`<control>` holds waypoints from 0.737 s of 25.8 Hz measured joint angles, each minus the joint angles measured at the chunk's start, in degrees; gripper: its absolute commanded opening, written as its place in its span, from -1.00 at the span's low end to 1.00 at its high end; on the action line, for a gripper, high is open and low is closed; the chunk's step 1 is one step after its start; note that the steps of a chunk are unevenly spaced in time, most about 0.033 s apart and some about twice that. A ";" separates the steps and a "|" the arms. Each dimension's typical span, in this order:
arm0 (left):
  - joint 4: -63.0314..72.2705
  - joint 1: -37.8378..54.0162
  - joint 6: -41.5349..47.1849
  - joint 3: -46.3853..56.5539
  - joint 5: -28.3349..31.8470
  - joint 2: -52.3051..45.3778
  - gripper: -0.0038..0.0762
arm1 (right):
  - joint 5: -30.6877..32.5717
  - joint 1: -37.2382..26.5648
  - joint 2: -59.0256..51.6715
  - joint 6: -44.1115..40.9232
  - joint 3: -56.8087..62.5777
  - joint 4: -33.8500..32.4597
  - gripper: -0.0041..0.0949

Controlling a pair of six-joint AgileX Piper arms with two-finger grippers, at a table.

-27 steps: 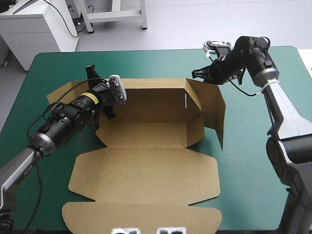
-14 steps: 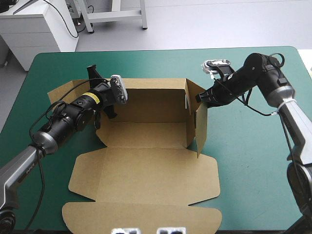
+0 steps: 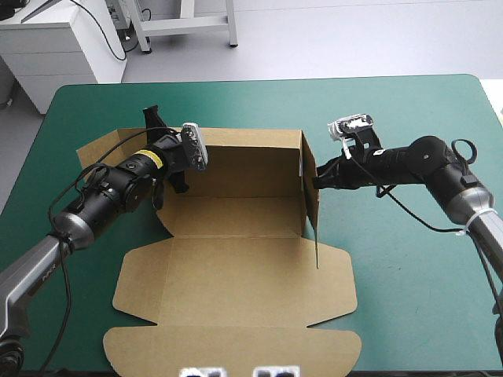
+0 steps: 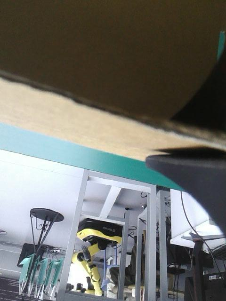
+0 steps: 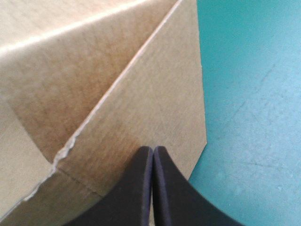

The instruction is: Fold the box

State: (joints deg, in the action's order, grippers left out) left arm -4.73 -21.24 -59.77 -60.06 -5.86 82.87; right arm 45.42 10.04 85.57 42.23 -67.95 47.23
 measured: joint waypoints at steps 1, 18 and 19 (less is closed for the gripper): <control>0.00 0.01 0.00 0.00 -0.07 0.00 -0.92 | 0.00 0.00 -0.07 0.27 0.00 0.20 -0.95; 0.00 0.62 0.69 -6.29 -7.41 2.37 -0.92 | 13.07 0.00 -0.11 3.19 -5.86 1.45 -0.95; 0.00 0.62 0.69 -6.34 -7.42 2.47 -0.92 | 14.79 0.00 -0.18 3.15 -7.06 1.49 -0.95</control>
State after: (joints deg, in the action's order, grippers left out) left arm -4.72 -20.62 -59.07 -66.40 -13.28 85.34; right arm 60.21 10.04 85.40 45.37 -75.01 48.72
